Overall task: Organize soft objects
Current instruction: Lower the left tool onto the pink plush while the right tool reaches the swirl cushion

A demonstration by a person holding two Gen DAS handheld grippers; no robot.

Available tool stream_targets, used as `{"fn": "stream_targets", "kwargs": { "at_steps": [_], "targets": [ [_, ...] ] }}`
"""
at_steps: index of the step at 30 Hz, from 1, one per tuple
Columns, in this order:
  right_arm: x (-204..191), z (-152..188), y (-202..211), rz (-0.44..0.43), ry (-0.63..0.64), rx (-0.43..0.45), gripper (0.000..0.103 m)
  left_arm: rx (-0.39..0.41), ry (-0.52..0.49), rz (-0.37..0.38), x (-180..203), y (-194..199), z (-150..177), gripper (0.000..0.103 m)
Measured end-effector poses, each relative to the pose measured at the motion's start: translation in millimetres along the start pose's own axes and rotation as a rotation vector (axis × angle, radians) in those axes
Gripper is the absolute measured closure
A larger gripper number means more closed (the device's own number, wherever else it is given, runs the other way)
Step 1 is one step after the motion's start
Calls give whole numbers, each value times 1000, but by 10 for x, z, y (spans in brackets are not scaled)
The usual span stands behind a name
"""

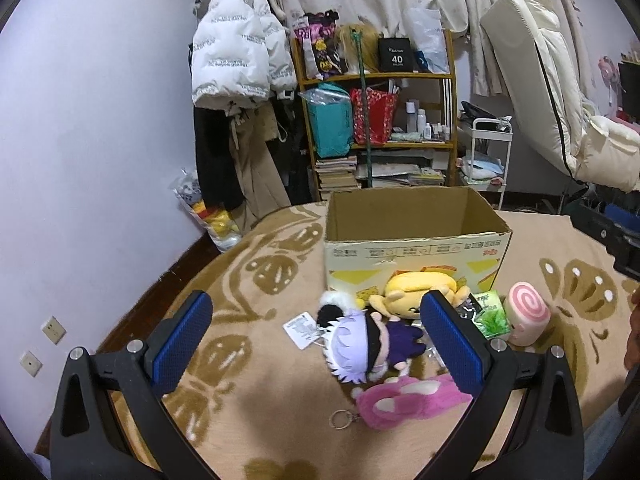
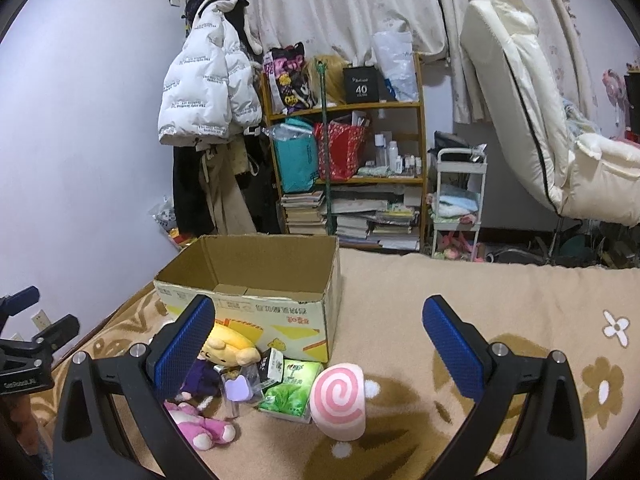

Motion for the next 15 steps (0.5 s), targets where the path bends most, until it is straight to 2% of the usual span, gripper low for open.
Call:
{"fn": "stream_targets", "kwargs": {
  "at_steps": [4,15],
  "targets": [
    [18,-10,-75,-16,-11,-36,0,-32,15,19,71,-97,-13,1],
    [97,75,-338,32,-12,-128,0,-132,26,34,136,-408,47,1]
  ]
}}
Point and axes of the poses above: each gripper's, at about its wrist camera, not at the fingertips, and y roughly against the way its jaws point, x to its right, z to its underside, the point moved 1 cm from there along -y, roughly the way its jaws point
